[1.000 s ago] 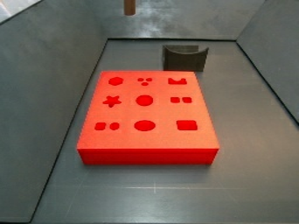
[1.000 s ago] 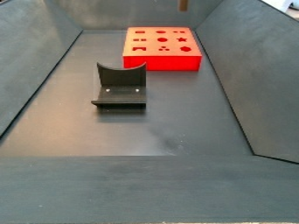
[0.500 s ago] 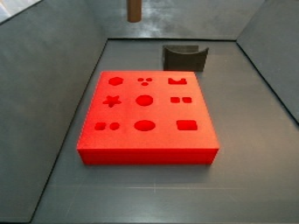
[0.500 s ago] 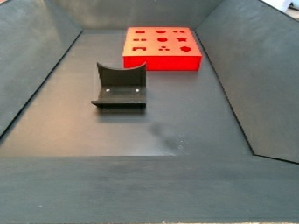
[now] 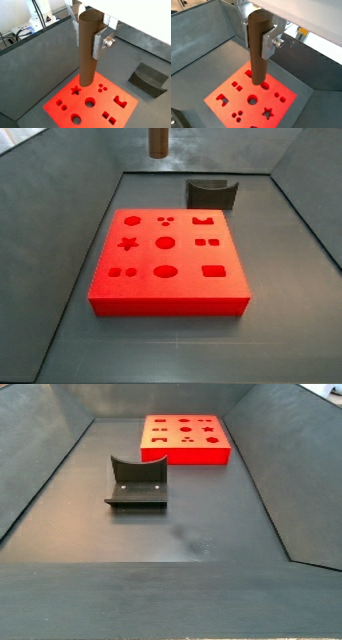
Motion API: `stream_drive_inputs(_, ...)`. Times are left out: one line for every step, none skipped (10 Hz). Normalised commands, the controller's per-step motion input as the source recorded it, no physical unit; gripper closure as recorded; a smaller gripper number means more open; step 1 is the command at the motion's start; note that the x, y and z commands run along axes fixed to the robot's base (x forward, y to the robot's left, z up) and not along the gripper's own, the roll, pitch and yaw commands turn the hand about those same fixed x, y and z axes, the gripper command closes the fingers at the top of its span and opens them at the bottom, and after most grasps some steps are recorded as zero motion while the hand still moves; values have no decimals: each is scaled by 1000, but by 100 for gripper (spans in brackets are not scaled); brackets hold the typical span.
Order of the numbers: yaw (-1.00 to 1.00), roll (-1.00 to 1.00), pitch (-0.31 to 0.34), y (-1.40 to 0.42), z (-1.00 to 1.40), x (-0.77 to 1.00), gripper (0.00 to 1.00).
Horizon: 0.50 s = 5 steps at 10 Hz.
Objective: Pick up the oval object. Move up. Move to above the board. Insert the oval object.
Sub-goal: Insert the oval object.
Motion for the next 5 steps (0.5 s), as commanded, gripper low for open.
stream_drive_inputs(-63, 11, -139, -160, 0, -300, 100)
stream_drive_inputs(-657, 0, -74, -337, -649, 126, 100)
stream_drive_inputs(-1000, 0, -46, 0, -717, 0, 100)
stream_drive_inputs(-1000, 0, -43, 0, -703, 0, 100)
stream_drive_inputs(-1000, 0, -51, 0, -714, 0, 100)
